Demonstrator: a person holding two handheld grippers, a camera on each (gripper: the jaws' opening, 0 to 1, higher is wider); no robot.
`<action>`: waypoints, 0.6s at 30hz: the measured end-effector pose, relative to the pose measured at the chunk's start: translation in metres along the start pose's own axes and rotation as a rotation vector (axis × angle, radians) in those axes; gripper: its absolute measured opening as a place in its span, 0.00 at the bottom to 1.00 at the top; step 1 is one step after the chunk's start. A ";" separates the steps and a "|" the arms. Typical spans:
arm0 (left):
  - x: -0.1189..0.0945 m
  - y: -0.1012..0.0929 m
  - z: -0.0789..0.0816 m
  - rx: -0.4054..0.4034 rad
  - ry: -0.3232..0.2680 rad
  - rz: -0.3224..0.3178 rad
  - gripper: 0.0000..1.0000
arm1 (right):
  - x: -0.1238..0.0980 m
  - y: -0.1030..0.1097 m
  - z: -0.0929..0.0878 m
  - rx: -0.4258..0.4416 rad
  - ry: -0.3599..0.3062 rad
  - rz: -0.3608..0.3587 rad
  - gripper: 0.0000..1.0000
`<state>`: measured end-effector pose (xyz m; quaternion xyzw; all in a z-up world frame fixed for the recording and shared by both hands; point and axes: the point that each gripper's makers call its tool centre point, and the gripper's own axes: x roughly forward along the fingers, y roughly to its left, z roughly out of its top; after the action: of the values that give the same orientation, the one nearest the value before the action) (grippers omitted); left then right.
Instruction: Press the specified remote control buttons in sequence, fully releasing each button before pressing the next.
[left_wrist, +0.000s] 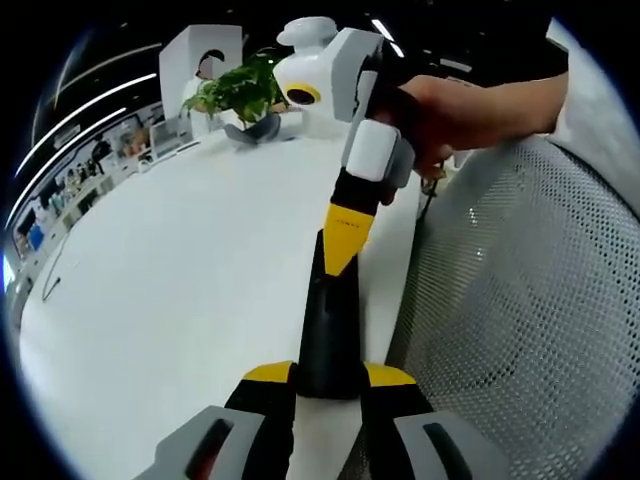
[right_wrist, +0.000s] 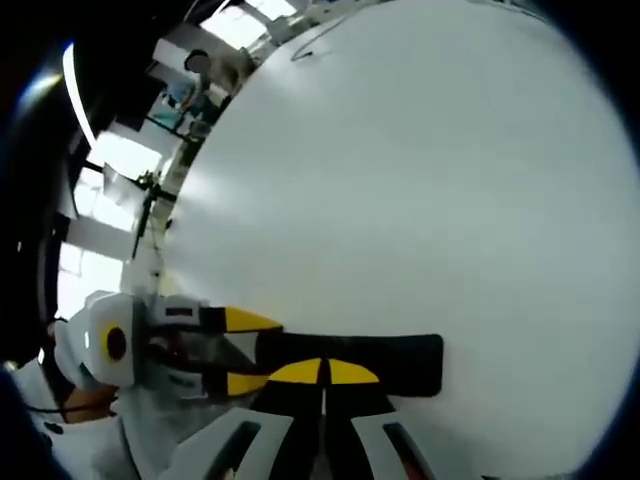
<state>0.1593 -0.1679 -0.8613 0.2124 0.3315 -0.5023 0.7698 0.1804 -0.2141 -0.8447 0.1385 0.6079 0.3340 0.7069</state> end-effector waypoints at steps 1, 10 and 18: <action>0.000 0.000 0.000 -0.002 0.000 0.001 0.24 | 0.000 -0.001 0.000 0.006 0.001 0.000 0.00; -0.001 0.000 -0.001 -0.004 0.006 0.001 0.25 | 0.004 0.000 -0.009 0.008 0.052 -0.007 0.00; -0.003 0.001 -0.002 -0.003 0.015 0.003 0.24 | 0.007 -0.002 -0.014 -0.018 0.083 -0.030 0.00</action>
<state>0.1592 -0.1641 -0.8611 0.2153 0.3378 -0.4989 0.7685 0.1680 -0.2142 -0.8548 0.1090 0.6354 0.3345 0.6874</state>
